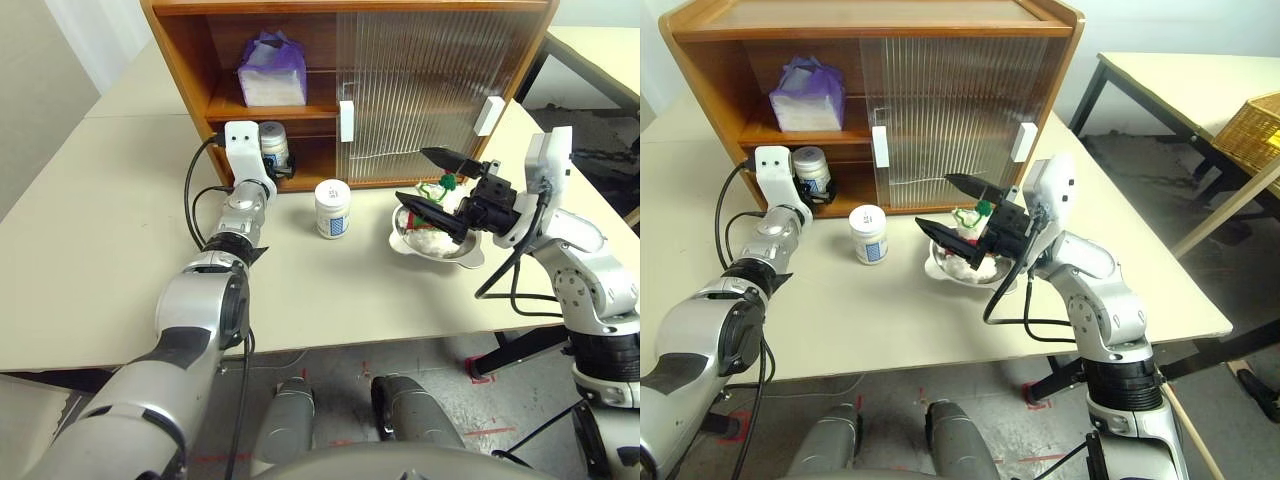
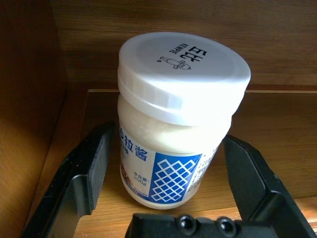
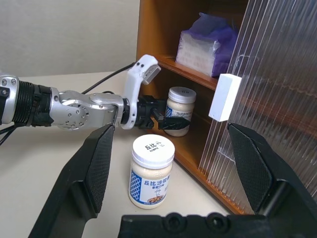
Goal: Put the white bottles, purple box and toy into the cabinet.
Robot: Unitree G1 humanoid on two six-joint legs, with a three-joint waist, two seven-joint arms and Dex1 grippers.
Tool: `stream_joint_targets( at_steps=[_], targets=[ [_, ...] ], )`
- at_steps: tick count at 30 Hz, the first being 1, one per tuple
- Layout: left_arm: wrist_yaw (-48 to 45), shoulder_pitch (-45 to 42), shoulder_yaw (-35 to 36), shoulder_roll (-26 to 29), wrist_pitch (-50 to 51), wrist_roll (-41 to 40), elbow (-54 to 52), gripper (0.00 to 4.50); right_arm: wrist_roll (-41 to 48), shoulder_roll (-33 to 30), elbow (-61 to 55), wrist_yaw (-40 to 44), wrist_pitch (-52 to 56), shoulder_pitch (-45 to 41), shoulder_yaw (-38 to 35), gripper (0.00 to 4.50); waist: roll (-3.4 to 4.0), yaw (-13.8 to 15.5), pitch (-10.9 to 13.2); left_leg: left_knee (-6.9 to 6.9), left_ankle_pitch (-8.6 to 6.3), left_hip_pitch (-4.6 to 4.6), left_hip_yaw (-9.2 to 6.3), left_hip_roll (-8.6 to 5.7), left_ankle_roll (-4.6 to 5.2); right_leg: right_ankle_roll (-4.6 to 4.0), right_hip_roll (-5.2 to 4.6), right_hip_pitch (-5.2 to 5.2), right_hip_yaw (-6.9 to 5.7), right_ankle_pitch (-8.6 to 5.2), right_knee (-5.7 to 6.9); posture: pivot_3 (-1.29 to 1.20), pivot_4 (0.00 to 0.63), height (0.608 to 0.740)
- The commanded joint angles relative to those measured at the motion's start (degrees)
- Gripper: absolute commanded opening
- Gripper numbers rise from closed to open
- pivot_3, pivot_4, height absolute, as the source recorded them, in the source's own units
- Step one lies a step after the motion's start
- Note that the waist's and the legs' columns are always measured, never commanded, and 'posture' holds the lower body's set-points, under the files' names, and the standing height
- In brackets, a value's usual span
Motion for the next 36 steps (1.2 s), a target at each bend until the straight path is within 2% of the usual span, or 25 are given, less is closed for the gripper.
stream_joint_targets(
  at_steps=[1,14,27,30,36],
  targets=[
    [-1.3,2.1,0.8,0.5,-0.9,-0.7,-0.9,4.47,-0.3,0.0,-0.1,0.5,-0.2,-0.3,0.4,4.50,0.00,0.0,0.0,0.00,0.00,0.01,0.00,0.00,0.00,0.00,0.00,0.00,0.00,0.00,0.01,-0.02,0.082,0.740],
    [-7.3,8.0,2.3,0.5,-3.7,-4.3,-9.8,4.47,-0.3,0.5,0.1,1.3,-0.1,-0.4,0.8,4.50,0.00,0.1,0.0,0.01,0.01,0.02,0.00,-0.01,0.01,0.00,0.00,0.06,-0.01,0.00,0.01,-0.01,0.086,0.740],
    [-7.0,22.2,0.3,-1.6,3.1,-5.3,-31.8,4.47,-0.4,0.8,0.5,1.8,-0.2,-0.6,0.9,4.50,0.00,0.2,0.0,0.01,0.00,0.04,0.01,-0.03,0.00,0.00,0.02,0.10,-0.02,0.00,0.00,0.00,0.091,0.740],
    [-5.6,23.7,0.4,-1.8,4.8,-5.1,-34.6,3.84,-0.4,1.0,0.6,1.8,-0.2,-0.6,1.0,4.50,0.00,0.2,0.0,0.01,0.00,0.04,0.00,-0.03,0.00,0.00,0.02,0.10,-0.02,0.00,0.00,0.00,0.094,0.740],
    [-2.9,23.0,0.4,-2.3,5.1,-4.5,-33.8,1.74,-0.5,1.1,0.8,2.0,-0.3,-0.7,1.1,4.50,0.00,0.3,0.0,0.01,0.00,0.10,0.01,-0.02,-0.01,-0.01,0.01,0.13,0.01,0.00,0.01,0.00,0.094,0.740]
  ],
)
